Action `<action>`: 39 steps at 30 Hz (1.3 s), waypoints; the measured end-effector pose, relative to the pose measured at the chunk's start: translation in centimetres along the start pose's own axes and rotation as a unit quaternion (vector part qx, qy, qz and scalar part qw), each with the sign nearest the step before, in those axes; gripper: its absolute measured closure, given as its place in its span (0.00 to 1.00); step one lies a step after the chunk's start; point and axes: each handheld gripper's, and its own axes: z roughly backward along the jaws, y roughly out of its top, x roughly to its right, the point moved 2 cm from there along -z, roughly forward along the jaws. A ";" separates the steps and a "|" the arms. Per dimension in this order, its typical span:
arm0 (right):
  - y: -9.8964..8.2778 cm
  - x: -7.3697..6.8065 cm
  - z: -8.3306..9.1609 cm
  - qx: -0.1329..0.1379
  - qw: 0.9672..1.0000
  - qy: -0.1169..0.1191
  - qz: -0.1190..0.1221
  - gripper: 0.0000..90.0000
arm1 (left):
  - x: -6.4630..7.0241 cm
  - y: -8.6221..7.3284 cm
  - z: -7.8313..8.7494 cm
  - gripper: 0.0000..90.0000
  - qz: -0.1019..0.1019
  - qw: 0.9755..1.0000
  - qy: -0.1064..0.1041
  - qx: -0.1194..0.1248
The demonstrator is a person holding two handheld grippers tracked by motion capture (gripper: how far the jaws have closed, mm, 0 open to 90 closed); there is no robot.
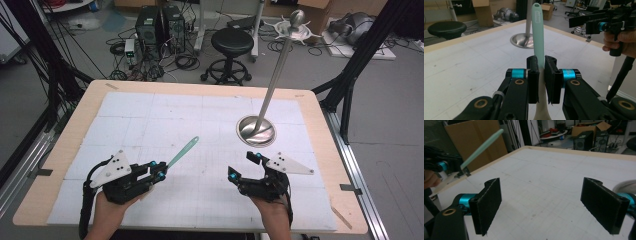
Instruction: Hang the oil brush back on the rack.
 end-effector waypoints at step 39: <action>3.2 -3.8 -3.6 0.025 0.990 0.141 -0.004 0.70 | 3.5 -0.1 -3.7 0.90 -0.008 0.999 -0.047 -0.008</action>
